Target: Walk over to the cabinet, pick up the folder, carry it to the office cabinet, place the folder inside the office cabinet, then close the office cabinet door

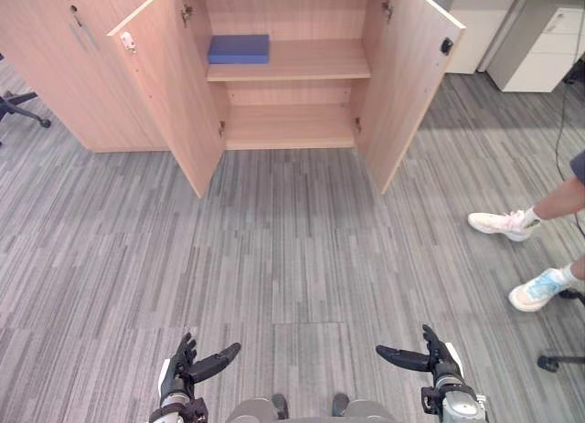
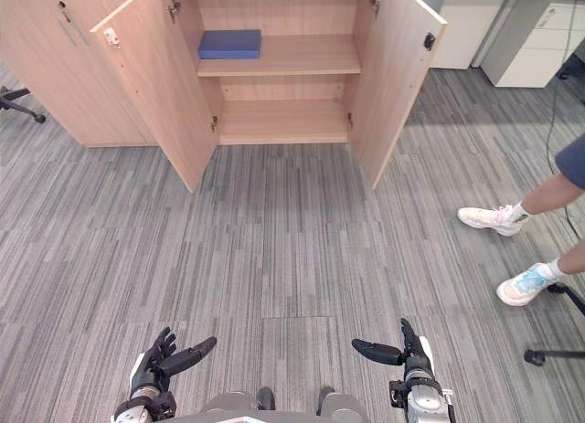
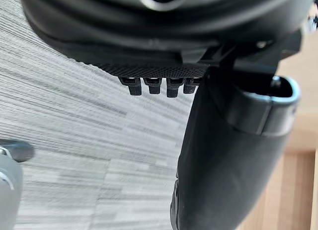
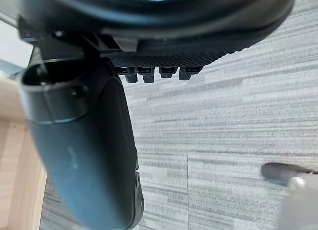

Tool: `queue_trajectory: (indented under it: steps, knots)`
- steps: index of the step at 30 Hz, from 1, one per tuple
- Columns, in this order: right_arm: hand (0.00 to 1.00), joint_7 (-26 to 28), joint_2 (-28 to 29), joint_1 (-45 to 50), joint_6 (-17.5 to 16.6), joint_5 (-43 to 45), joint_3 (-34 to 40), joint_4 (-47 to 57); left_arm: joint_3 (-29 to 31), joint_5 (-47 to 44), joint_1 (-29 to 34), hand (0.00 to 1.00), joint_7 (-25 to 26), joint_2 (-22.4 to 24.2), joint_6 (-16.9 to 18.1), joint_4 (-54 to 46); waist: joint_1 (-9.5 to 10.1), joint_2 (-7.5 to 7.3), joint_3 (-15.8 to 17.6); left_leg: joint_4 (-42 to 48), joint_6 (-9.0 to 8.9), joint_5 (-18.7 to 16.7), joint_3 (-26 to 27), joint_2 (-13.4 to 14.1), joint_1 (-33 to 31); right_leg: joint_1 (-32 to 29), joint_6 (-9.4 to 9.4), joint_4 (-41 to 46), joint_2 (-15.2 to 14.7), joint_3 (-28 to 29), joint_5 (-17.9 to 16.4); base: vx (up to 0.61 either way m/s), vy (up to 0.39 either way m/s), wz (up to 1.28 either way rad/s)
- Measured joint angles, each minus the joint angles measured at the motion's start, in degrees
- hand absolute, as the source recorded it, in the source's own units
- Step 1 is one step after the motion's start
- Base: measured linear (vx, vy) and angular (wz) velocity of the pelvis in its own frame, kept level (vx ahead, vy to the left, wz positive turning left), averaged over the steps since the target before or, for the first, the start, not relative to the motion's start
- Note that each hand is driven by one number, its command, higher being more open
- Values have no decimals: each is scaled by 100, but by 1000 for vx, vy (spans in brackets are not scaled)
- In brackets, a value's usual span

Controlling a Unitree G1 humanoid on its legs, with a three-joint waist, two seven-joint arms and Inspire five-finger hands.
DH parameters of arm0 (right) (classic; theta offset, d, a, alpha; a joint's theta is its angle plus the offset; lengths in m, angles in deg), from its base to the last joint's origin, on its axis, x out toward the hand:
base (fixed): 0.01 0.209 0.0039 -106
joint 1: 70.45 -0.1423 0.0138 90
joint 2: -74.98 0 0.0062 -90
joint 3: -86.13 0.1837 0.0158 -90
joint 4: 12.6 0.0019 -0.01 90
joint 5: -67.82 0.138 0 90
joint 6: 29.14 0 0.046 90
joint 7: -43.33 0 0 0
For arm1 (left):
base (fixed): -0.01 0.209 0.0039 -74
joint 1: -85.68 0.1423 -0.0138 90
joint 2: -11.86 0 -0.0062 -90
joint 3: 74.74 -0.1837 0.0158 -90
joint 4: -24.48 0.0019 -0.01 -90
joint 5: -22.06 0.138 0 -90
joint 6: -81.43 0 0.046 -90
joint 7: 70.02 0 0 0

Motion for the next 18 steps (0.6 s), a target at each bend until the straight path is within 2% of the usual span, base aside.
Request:
queue_trajectory:
  steps: [1, 3, 5, 6, 7, 8, 9, 10, 11, 12, 13, 14, 15, 16, 17, 18]
  knots:
    - [100, 3, 54, 30, 6, 52, -67, 2, -9, 0, -5, 100, 26, -115, -5, -10, -37, -48, 92, -18, 87, -72, -128, -36, 236, -277, -58, 681, -109, -81, -143, 245, 50, 38]
    - [100, 9, 110, 93, 6, 144, -96, 32, -10, -2, -11, 100, 84, -205, -4, -9, -46, -34, 123, -113, 40, -120, -261, -27, 462, -514, -174, 735, -189, -273, -323, 310, 33, 42]
    - [100, 11, 96, 55, 5, 177, -133, 39, -11, -5, -152, 100, 110, -259, -1, 1, -120, 28, 196, -380, 20, -144, -513, 133, 760, -860, -321, 70, -139, -690, -352, 500, -41, 60]
    - [100, 11, 56, 22, 4, 182, -134, 56, -17, -18, -305, 100, 112, -255, -1, 35, -138, 144, 282, -634, -39, -123, -637, 342, 978, -1085, -396, -520, 20, -855, -186, 611, -96, 67]
    - [100, 14, 17, -29, 0, 185, -135, 71, -23, -28, -438, 100, 113, -234, 6, 40, -161, 184, 367, -875, -209, -97, -711, 551, 1209, -1269, -390, -1278, 217, -936, 250, 530, -105, 62]
    - [100, 14, 18, -44, -1, 186, -141, 91, -21, -27, -503, 100, 115, -245, 9, 43, -184, 175, 398, -937, -293, -87, -753, 592, 1288, -1335, -412, -1702, 284, -917, 558, 566, -151, 55]
    - [100, 13, 17, -27, -2, 189, -188, 143, -23, -25, -545, 100, 119, -274, 16, 53, -214, 134, 403, -988, -479, -132, -803, 612, 1400, -1414, -480, -2290, 321, -844, 1020, 631, -214, 65]
    - [100, 16, 8, 32, -6, 189, -231, 207, -20, 5, -565, 100, 118, -282, 19, 118, -300, -1, 390, -953, -719, -269, -866, 647, 1620, -1415, -712, -2433, 306, -644, 1915, 765, -272, 59]
    - [100, 16, -48, -35, 15, 187, -226, 180, -28, 13, -687, 100, 110, -175, 11, 290, -314, 174, 447, -618, -857, -278, -839, 837, 1653, -1486, -929, -1825, 391, -723, 1926, 641, -242, 42]
    - [100, 19, -25, -83, 14, 187, -230, 191, -47, 15, -703, 100, 96, -171, 12, 302, -317, 178, 457, -260, -1052, -172, -802, 883, 1518, -1480, -974, -1658, 397, -742, 1692, 615, -260, 13]
    - [100, 57, -28, -127, 8, 186, -272, 232, -129, 15, -730, 100, 88, -136, 11, 329, -302, 177, 470, 860, -1294, 265, -674, 953, 1056, -1348, -992, -1490, 431, -748, 1322, 655, -298, 6]
    - [100, 76, -52, -152, 10, 188, -321, 240, -132, 13, -722, 100, 70, -33, 16, 366, -250, 206, 560, 2326, -1341, 959, -498, 1152, 507, -866, -1040, -1688, 559, -746, 1133, 677, -298, 3]
    - [100, 75, -47, -173, 12, 192, -344, 230, -132, 13, -710, 100, 51, -5, 21, 385, -236, 225, 612, 3125, -1316, 920, -445, 1298, 219, -546, -1064, -1885, 681, -752, 1081, 682, -261, -12]
    - [100, 63, 13, -219, 10, 246, -397, 224, -130, 11, -692, 100, 20, -14, 20, 417, -140, 196, 681, 4190, -1114, 626, -243, 1518, -276, 74, -1109, -2276, 864, -705, 1027, 631, -205, -29]
    - [100, 51, 66, -276, -27, 365, -412, 257, -132, 8, -702, 100, 14, -19, 20, 403, -25, 84, 741, 4562, -1049, 431, -14, 1582, -752, 621, -1138, -2676, 945, -608, 1004, 604, -187, -33]
    - [100, 34, 86, -311, -57, 421, -407, 280, -133, 5, -712, 100, 7, -15, 22, 376, 19, 32, 768, 4517, -1014, 352, 119, 1578, -966, 848, -1138, -2870, 951, -579, 1004, 566, -163, -25]
